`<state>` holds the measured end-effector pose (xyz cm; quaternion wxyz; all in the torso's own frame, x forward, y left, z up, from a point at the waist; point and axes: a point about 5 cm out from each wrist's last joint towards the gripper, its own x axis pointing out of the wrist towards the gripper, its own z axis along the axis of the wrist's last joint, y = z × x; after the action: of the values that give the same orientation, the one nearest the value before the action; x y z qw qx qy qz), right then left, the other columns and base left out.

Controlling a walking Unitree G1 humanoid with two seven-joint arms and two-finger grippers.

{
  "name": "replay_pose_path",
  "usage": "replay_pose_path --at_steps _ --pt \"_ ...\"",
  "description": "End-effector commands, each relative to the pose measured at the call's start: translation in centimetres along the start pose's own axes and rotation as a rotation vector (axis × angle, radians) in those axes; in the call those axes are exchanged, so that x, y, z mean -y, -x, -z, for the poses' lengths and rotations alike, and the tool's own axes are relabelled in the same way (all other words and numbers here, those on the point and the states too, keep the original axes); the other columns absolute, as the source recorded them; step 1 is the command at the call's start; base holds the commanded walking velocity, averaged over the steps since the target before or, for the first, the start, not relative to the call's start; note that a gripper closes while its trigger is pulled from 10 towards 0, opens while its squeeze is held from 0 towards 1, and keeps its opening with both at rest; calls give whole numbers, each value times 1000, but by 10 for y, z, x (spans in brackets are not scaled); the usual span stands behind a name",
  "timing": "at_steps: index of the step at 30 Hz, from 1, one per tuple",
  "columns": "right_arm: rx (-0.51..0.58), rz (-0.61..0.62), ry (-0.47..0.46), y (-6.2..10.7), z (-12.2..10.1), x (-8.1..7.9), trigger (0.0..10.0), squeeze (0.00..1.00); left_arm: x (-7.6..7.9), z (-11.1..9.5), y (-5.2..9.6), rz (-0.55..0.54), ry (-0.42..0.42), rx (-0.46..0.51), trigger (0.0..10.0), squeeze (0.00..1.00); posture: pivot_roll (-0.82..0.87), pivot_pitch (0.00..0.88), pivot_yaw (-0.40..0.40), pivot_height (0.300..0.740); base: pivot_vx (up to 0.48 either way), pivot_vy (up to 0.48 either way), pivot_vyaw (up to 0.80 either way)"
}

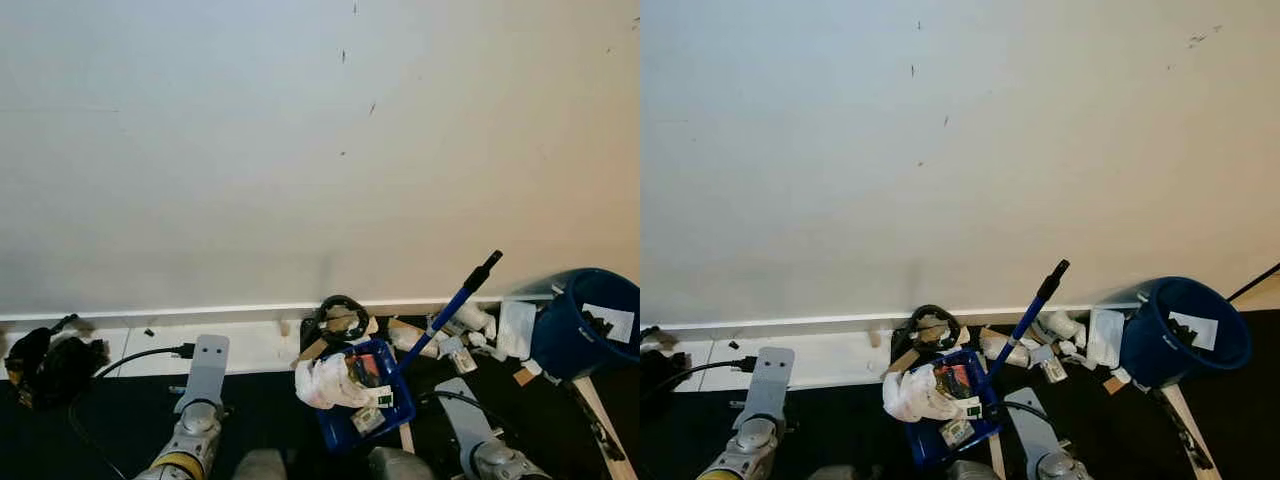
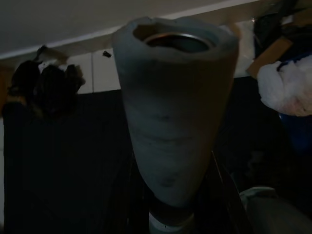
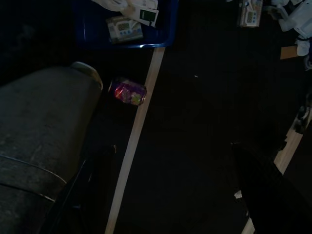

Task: Sweep floor

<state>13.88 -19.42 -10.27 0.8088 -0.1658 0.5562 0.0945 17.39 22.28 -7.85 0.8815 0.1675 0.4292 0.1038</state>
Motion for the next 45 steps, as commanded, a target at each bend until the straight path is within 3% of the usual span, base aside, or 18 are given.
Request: replay_pose_path --at_steps 1,18,25,29,35,37,39,45 --pt "-18 11 14 1 8 6 10000 0 -5 16 2 -6 -40 -53 10000 0 180 0 -116 740 0 0 0" --pt "-12 26 -71 1 12 -3 10000 0 -4 10 1 -9 -64 -34 10000 0 159 0 -87 740 0 0 0" --pt "-28 24 -30 1 15 -1 10000 0 -1 16 3 16 -54 -49 10000 0 143 0 -75 740 0 0 0" --pt "-6 40 -90 1 13 2 10000 0 2 17 4 36 -99 -42 10000 0 144 0 -77 740 0 0 0" --pt "-23 18 -19 1 14 -2 10000 0 0 15 3 24 -68 -33 10000 0 147 0 -83 740 0 0 0" --pt "-23 18 -19 1 14 -2 10000 0 0 15 3 24 -68 -33 10000 0 147 0 -83 740 0 0 0" --pt "-3 24 -75 1 10 -3 10000 0 4 15 4 47 -85 -33 10000 0 154 0 -91 740 0 0 0" --pt "-11 17 -25 1 8 -2 10000 0 6 12 4 48 -44 -29 10000 0 155 0 -101 740 0 0 0"
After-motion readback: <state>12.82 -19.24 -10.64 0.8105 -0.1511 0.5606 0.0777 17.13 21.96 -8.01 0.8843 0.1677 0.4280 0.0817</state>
